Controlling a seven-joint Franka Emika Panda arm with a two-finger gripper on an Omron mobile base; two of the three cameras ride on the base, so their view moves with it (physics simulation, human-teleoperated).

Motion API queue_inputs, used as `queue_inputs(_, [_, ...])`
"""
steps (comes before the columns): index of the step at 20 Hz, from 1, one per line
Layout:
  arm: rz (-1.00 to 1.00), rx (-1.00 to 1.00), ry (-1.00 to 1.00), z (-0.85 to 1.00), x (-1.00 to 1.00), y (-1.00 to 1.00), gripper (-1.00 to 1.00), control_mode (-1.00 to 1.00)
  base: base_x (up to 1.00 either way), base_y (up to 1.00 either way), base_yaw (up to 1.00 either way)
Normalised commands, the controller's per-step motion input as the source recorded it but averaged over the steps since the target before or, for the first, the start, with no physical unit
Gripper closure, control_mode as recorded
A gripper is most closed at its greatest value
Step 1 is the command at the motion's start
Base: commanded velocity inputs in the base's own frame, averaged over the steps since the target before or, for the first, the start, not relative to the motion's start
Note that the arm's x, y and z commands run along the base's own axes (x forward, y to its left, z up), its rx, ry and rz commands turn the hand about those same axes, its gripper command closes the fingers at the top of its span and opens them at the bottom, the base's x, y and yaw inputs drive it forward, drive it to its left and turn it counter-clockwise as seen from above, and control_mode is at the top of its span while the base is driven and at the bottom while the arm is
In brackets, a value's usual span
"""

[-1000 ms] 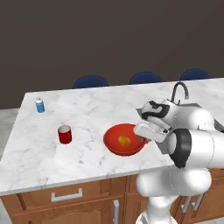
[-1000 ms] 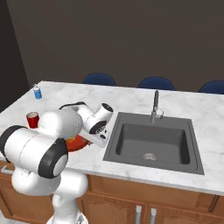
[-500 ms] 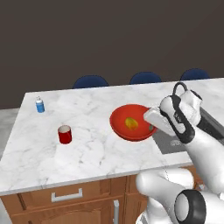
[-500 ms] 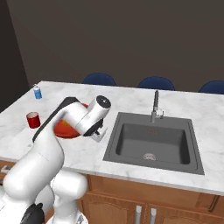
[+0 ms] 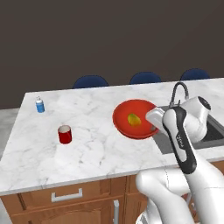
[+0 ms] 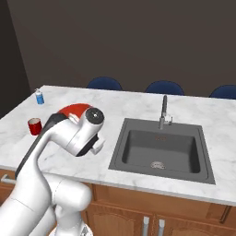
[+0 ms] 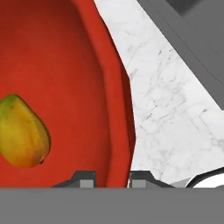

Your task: Move the mug from next to the sink to the open cabinet. Then, move the bowl with the mango to the fridge to clear the area for faucet cleaning.

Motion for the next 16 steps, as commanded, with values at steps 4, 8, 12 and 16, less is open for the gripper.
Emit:
queue_inputs(4, [-0.04,0.00,-0.06,0.12,-0.23,-0.04,1.00,-1.00,0.00,0.00,0.00])
queue_inputs(8, [-0.05,0.00,-0.12,0.21,-0.36,-0.06,1.00,-1.00,0.00,0.00,0.00])
queue_inputs(12, [-0.14,0.01,-0.10,0.30,-0.40,-0.12,1.00,-1.00,0.00,0.00,0.00])
queue_inputs(16, [-0.15,0.00,-0.10,0.37,-0.40,-0.09,1.00,-1.00,0.00,0.00,0.00])
